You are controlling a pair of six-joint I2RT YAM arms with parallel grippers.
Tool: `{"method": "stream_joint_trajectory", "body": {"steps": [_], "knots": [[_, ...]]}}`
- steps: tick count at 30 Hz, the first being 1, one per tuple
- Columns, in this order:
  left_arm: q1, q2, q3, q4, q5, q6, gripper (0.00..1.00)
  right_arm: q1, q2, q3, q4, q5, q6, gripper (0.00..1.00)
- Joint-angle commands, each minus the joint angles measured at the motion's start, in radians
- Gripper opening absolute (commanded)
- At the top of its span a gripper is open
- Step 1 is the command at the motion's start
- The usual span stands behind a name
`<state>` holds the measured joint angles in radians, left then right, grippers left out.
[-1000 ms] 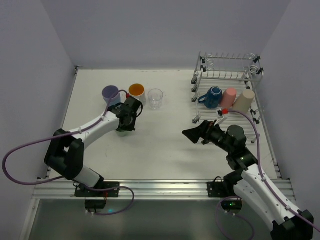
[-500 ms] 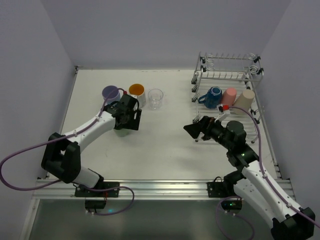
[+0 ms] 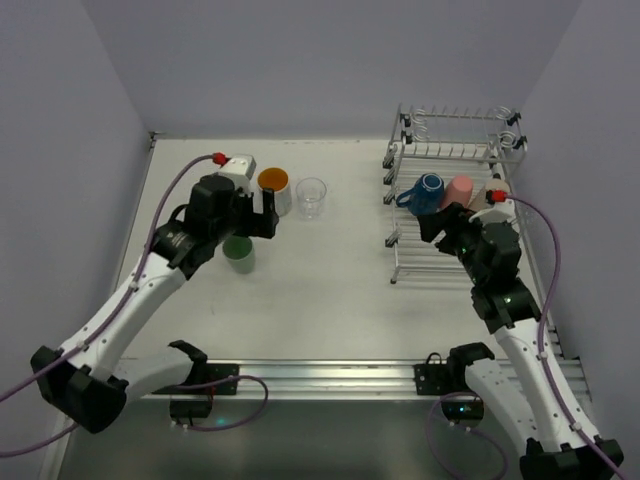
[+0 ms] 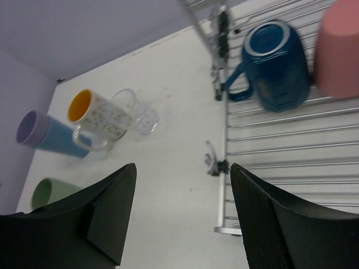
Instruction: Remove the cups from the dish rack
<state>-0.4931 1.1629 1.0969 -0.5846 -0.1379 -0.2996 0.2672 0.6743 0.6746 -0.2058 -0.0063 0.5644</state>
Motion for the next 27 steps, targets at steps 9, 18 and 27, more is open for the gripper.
{"method": "stream_joint_trajectory", "body": {"steps": [9,18,27], "knots": [[-0.016,-0.459,-0.276,0.397,0.548,-0.001,1.00,-0.371,0.184,0.118,0.054,0.287,-0.087,0.76],[-0.243,-0.558,-0.353,0.390,0.350,0.094,1.00,-0.511,0.419,0.177,0.265,0.140,-0.153,0.92],[-0.352,-0.624,-0.356,0.362,0.245,0.111,1.00,-0.539,0.568,0.227,0.335,0.059,-0.290,0.94]]}}
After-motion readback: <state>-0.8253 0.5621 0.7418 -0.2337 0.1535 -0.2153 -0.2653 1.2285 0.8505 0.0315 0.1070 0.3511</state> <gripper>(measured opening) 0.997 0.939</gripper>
